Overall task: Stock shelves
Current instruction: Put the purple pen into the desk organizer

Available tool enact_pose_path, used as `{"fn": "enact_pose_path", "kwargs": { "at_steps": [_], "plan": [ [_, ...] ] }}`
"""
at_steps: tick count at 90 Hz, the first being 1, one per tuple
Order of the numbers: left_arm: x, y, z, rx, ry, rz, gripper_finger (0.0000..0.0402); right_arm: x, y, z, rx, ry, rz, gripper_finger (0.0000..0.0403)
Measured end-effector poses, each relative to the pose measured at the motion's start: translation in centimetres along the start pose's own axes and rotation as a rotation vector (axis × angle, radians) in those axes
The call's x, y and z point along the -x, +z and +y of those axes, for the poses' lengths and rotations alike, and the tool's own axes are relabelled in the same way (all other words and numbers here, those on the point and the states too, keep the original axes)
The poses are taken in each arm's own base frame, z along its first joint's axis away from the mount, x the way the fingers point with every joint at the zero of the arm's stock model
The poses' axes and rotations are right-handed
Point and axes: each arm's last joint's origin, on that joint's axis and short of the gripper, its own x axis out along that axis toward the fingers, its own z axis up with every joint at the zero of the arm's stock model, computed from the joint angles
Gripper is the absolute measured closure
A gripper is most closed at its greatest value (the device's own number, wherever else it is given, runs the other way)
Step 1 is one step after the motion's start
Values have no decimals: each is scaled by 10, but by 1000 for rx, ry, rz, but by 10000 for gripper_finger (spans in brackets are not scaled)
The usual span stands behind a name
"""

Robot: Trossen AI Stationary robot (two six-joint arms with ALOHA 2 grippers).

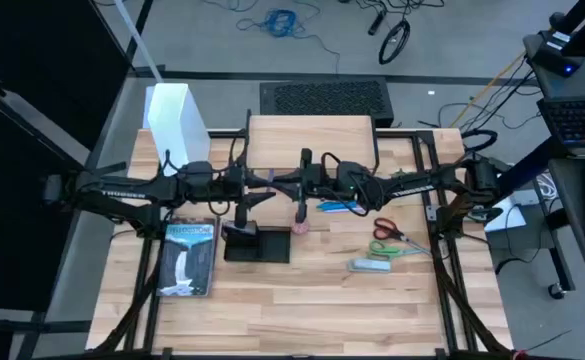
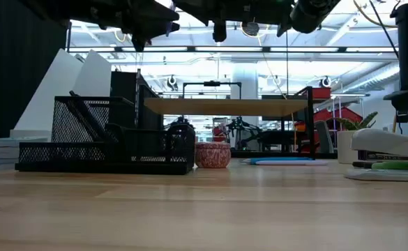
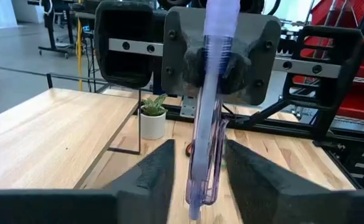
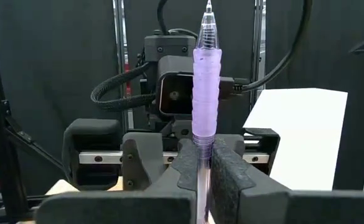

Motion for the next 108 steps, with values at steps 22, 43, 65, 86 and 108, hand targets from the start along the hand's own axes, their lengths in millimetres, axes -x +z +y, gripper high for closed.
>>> {"fn": "enact_pose_path", "kwargs": {
  "at_steps": [22, 43, 65, 86, 108],
  "plan": [
    [0, -5, 1, -92, 15, 55, 380, 2, 1, 0, -68, 3, 30, 339],
    [5, -9, 2, -286, 42, 121, 382, 22, 18, 2, -211, 12, 238, 266],
    [11, -4, 1, -749, 47, 120, 383, 42, 35, 6, -497, 78, 366, 228],
    [9, 3, -4, -1253, 59, 54, 383, 36, 26, 3, -858, 11, 390, 225],
    [9, 7, -4, -1388, 88, 35, 382, 20, 11, 5, -1042, 33, 324, 225]
  ]
}}
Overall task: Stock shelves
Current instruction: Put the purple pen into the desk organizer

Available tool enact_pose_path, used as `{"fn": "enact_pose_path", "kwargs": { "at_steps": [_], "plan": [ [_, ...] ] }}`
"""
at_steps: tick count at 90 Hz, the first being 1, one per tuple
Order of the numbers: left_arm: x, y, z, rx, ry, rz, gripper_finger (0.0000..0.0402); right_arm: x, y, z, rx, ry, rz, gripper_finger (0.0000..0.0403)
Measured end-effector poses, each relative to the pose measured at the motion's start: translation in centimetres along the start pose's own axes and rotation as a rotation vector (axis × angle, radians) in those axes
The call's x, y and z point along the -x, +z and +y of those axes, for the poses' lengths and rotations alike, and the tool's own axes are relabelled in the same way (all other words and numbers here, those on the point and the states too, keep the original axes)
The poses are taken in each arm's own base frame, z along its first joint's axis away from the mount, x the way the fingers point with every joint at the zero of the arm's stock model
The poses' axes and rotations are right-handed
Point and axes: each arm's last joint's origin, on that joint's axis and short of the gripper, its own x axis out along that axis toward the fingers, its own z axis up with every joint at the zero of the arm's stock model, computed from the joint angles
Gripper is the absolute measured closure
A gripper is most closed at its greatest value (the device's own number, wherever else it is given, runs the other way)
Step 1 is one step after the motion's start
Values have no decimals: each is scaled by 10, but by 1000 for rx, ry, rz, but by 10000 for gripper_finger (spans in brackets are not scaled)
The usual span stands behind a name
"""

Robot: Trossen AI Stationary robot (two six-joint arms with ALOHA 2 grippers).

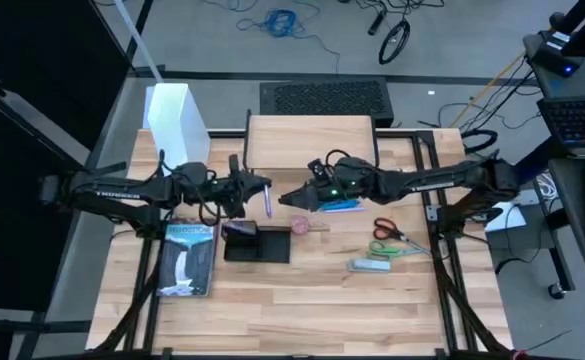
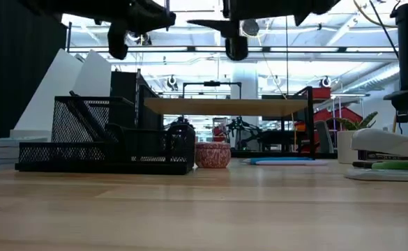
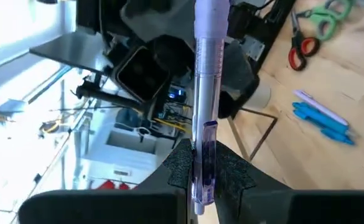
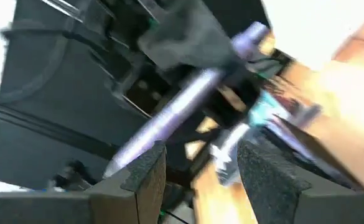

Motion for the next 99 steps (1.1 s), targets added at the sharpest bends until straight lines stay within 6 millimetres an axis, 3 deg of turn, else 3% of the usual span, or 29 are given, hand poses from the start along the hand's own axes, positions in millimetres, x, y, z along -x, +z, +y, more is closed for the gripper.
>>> {"fn": "enact_pose_path", "kwargs": {
  "at_steps": [43, 65, 86, 99],
  "plan": [
    [0, 1, 0, -53, -10, -40, 380, -29, -3, -22, -172, 102, -55, 225],
    [0, 1, 0, -51, -9, -41, 380, -50, 6, -11, -119, 157, -21, 246],
    [0, 1, -1, -46, -15, -39, 379, -52, 6, -13, -100, 130, -2, 249],
    [0, 3, -1, -51, -13, -49, 379, -51, 6, -13, -80, 142, 9, 297]
  ]
}}
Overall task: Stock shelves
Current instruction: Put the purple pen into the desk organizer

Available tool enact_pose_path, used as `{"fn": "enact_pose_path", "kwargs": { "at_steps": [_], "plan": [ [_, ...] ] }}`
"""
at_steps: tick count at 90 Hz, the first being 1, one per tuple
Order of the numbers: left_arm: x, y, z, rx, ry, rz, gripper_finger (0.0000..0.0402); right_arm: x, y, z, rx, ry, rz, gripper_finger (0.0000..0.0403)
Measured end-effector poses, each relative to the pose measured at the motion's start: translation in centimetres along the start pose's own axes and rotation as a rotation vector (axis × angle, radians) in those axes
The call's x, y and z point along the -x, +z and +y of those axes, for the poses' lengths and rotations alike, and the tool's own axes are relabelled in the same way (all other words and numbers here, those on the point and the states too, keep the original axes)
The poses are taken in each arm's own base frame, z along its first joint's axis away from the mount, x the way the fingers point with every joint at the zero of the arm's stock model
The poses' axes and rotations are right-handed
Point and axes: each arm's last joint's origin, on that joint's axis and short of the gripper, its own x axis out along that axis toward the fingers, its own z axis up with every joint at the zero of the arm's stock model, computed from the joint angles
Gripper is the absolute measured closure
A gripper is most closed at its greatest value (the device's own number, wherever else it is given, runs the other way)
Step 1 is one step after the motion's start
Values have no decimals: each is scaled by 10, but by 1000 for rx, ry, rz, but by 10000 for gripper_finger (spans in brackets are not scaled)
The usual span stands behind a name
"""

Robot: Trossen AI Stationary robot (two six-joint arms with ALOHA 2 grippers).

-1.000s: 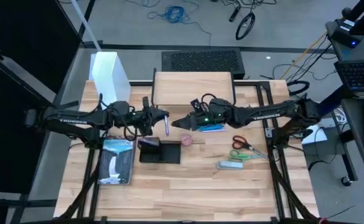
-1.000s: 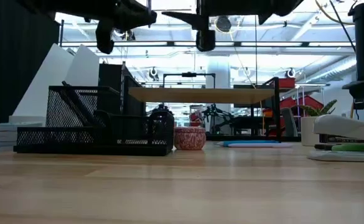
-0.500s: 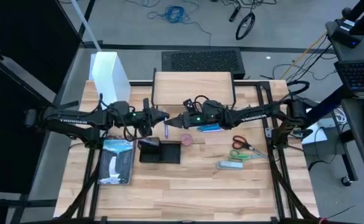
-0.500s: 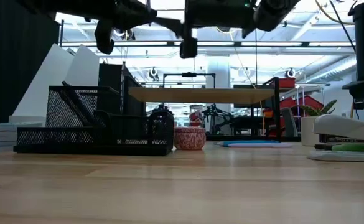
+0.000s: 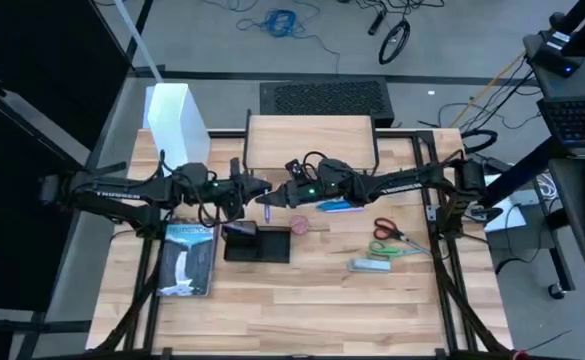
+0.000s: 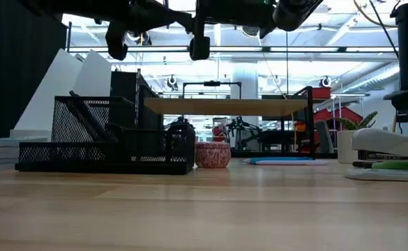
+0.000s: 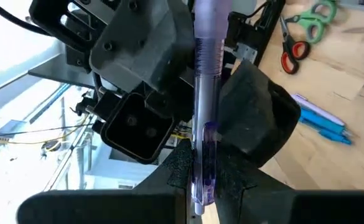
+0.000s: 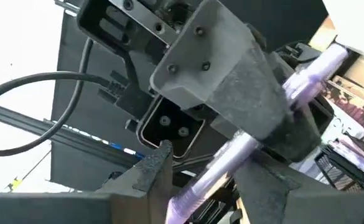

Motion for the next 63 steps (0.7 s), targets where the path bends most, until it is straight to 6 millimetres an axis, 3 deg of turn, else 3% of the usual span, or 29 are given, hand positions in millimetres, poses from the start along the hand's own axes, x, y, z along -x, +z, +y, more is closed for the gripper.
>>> {"fn": "enact_pose_path", "kwargs": {
  "at_steps": [13, 33, 63],
  "plan": [
    [0, 1, 2, -35, 16, -6, 376, 0, -1, 0, -26, 5, 25, 376],
    [0, 1, 3, 51, 26, -1, 324, 0, -2, -2, 17, -12, 31, 377],
    [11, -1, 12, 430, 127, 103, 216, 0, -1, 1, 129, 10, 26, 388]
  ]
}}
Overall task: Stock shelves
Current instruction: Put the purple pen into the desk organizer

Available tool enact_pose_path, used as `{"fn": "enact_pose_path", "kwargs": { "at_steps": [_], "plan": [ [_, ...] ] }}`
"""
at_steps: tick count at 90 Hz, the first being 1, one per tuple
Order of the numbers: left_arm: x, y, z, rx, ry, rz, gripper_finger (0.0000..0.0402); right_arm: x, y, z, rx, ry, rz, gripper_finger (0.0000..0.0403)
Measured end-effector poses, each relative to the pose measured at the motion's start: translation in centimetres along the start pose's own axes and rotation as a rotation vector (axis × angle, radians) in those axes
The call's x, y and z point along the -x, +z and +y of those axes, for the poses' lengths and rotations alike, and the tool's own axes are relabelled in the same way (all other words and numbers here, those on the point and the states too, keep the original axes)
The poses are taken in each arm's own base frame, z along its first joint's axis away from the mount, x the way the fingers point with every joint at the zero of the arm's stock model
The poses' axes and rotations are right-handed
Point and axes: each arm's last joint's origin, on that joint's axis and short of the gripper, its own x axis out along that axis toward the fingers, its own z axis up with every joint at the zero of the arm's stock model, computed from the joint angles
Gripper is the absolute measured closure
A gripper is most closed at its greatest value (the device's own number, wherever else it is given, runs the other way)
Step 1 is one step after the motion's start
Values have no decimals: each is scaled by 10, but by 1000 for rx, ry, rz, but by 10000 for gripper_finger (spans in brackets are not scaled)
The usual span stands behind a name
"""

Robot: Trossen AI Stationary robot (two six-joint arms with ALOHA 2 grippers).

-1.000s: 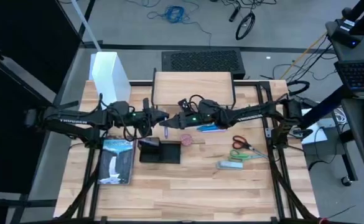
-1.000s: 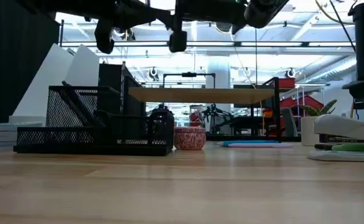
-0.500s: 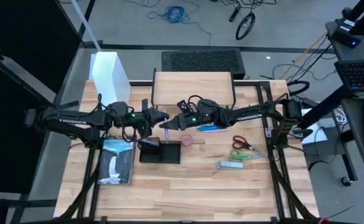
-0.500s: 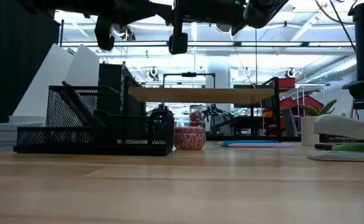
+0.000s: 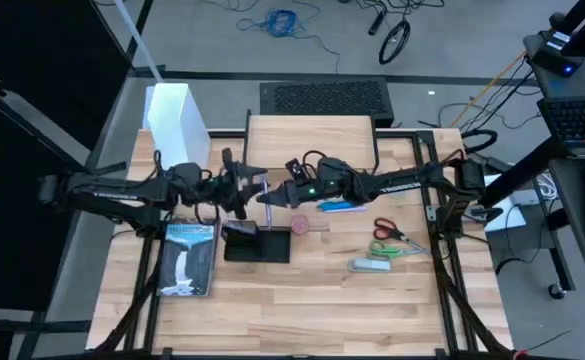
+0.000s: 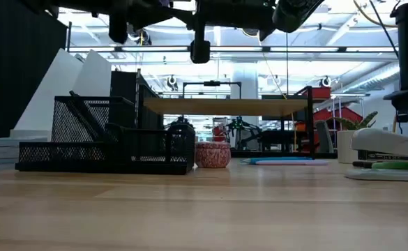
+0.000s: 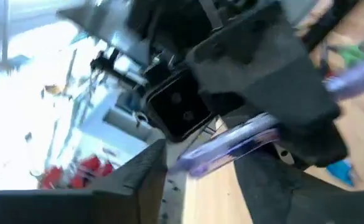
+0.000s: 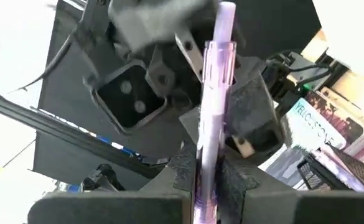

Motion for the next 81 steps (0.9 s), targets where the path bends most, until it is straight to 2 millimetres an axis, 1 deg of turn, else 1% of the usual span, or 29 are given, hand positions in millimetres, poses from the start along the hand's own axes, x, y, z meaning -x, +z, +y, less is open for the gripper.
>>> {"fn": "enact_pose_path", "kwargs": {
  "at_steps": [15, 40, 50, 54, 68, 81],
  "plan": [
    [16, 1, 6, 242, -17, 20, 206, 0, 0, 0, 147, -3, -1, 388],
    [41, -1, 6, 713, -86, 109, 205, -1, -3, -4, 559, -111, -37, 387],
    [55, -4, 5, 955, -124, 175, 205, -5, -9, -10, 699, -167, -43, 387],
    [60, -5, 4, 1026, -145, 200, 205, -8, -13, -15, 739, -186, -40, 387],
    [77, -9, 2, 1123, -189, 270, 204, -21, -31, -38, 828, -215, -42, 387],
    [84, -9, 4, 1117, -180, 260, 204, -39, -44, -61, 873, -214, -34, 387]
  ]
}}
